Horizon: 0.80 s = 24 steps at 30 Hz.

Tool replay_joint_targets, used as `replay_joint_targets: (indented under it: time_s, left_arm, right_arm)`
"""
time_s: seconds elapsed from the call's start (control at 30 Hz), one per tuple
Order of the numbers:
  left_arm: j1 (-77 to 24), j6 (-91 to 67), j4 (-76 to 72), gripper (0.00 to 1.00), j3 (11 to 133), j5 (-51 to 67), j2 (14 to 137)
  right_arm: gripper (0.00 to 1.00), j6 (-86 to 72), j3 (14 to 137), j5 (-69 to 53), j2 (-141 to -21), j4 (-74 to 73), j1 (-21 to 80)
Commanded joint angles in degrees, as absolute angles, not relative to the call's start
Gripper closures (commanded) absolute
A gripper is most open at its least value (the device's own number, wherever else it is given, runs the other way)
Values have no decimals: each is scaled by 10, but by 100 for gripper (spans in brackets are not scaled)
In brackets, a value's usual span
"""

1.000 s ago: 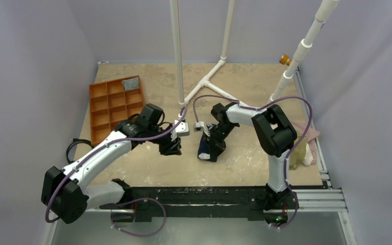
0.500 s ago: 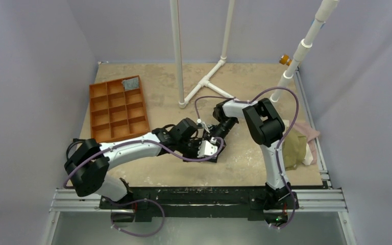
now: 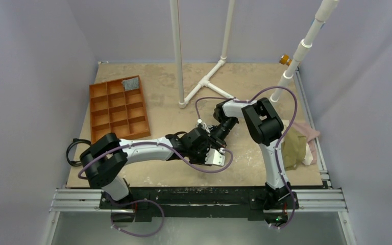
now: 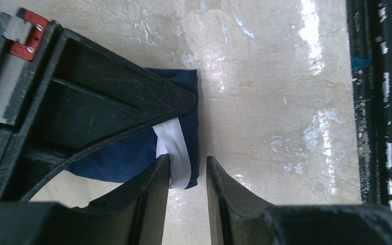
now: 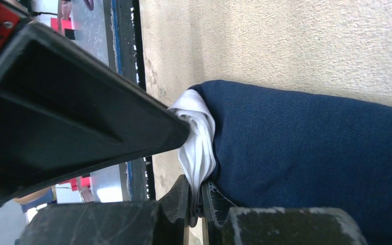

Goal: Roll the underwear
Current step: Roll the underwear to the center of the board.

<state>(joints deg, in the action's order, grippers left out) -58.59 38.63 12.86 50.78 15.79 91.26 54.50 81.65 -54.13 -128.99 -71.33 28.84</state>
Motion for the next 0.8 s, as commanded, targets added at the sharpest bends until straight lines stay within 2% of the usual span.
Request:
replay_joint_targets:
  time_s: [0.0, 0.3, 0.37, 0.57, 0.67, 0.77]
  left_arm:
    - [-586, 401, 110, 68, 531, 132, 933]
    - [-586, 384, 120, 65, 543, 133, 971]
    - [-586, 379, 128, 71, 546, 140, 981]
    - [-584, 362, 176, 100, 564, 180, 998]
    - [-570, 345, 246, 100, 599, 238, 1016]
    - [-548, 328, 297, 100, 631, 290, 1036]
  right_arm:
    - [97, 558, 814, -505, -1290, -681, 287]
    - [97, 558, 810, -504, -1291, -679, 287]
    - [97, 558, 811, -505, -1291, -680, 286]
    - [92, 556, 811, -503, -1281, -684, 285]
    - [85, 546, 814, -501, -1265, -680, 283]
    - [74, 528, 812, -494, -1234, -668, 281]
